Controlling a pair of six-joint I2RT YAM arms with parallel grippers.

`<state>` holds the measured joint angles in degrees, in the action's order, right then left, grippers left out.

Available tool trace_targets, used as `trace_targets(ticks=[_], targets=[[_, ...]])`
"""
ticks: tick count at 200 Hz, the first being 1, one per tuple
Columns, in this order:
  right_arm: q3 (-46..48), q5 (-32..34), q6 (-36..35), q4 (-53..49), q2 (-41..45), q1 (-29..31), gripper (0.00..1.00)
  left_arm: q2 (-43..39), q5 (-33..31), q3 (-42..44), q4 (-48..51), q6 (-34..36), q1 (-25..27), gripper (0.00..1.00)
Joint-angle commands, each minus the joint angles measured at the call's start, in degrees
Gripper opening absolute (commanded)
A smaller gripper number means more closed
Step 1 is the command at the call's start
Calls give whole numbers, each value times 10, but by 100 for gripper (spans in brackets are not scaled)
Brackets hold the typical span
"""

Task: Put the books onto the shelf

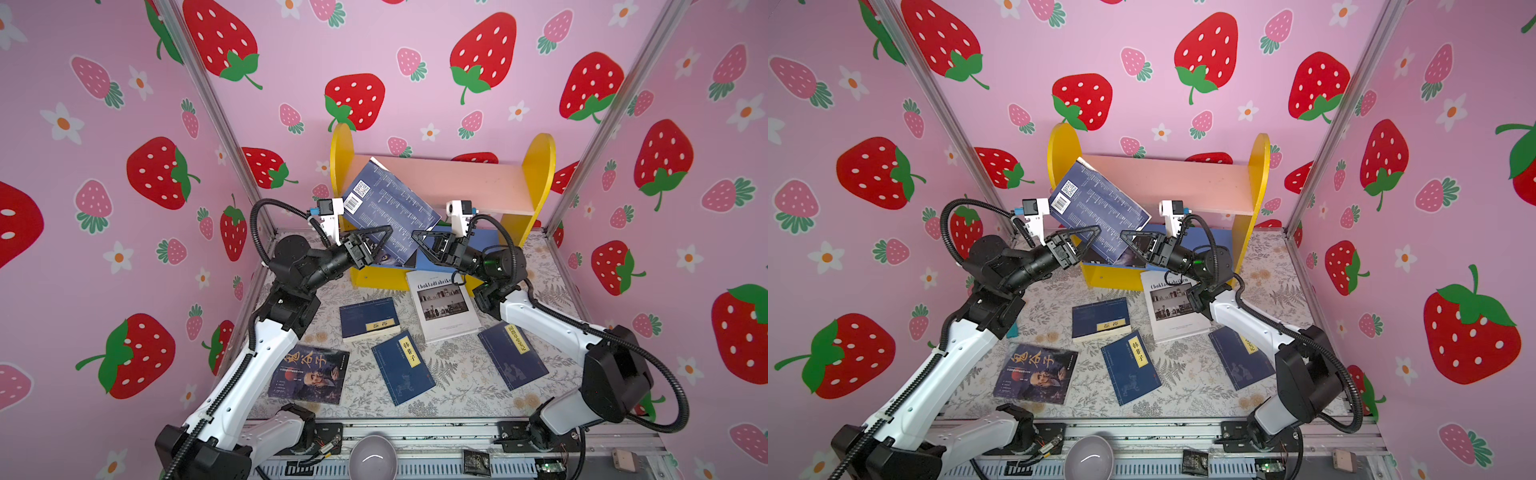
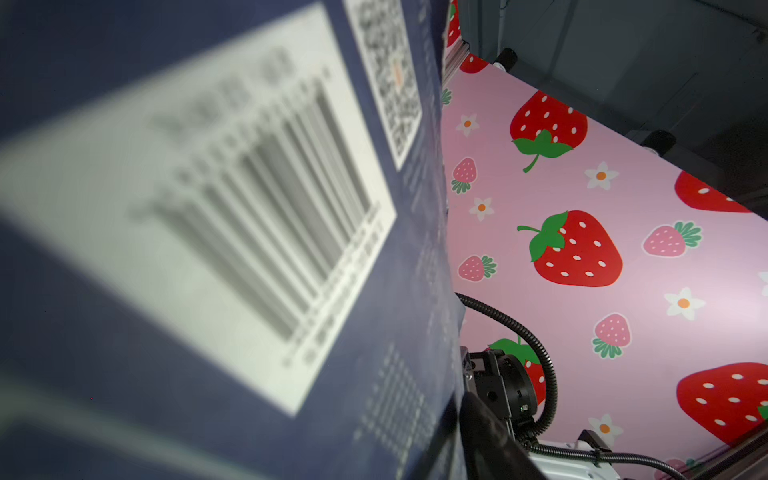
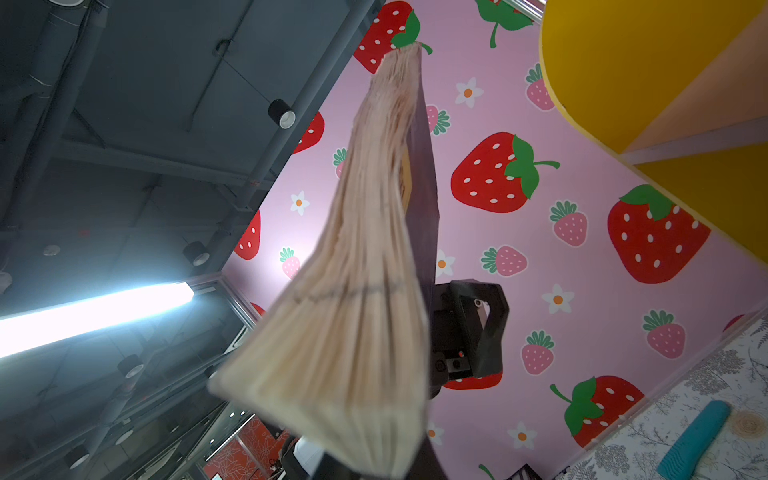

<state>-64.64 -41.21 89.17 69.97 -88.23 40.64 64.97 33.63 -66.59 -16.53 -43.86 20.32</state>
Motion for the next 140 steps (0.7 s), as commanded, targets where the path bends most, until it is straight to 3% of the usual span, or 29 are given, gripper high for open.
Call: trace_targets(ticks=[1, 44, 66, 79, 85, 101, 123, 140], targets=[[5, 8, 54, 99, 1, 1, 1, 1, 9, -34, -70, -2, 11, 54], [14, 35, 65, 122, -14, -1, 4, -17, -11, -36, -61, 21, 28, 21], [14, 39, 35, 84, -9, -2, 20, -30, -42, -66, 23, 79, 35, 10], [17, 40, -14, 2, 9, -8, 34, -33, -57, -99, 93, 132, 38, 7], [21, 47, -44, -44, 22, -12, 40, -32, -69, -118, 136, 163, 41, 0], [28, 75, -130, -189, 61, -30, 53, -27, -113, -172, 252, 259, 49, 0], [20, 126, -229, -379, 116, -59, 69, -14, -279, -211, 355, 394, 92, 0], [6, 122, -276, -461, 144, -84, 77, 4, -359, -211, 381, 469, 124, 0]])
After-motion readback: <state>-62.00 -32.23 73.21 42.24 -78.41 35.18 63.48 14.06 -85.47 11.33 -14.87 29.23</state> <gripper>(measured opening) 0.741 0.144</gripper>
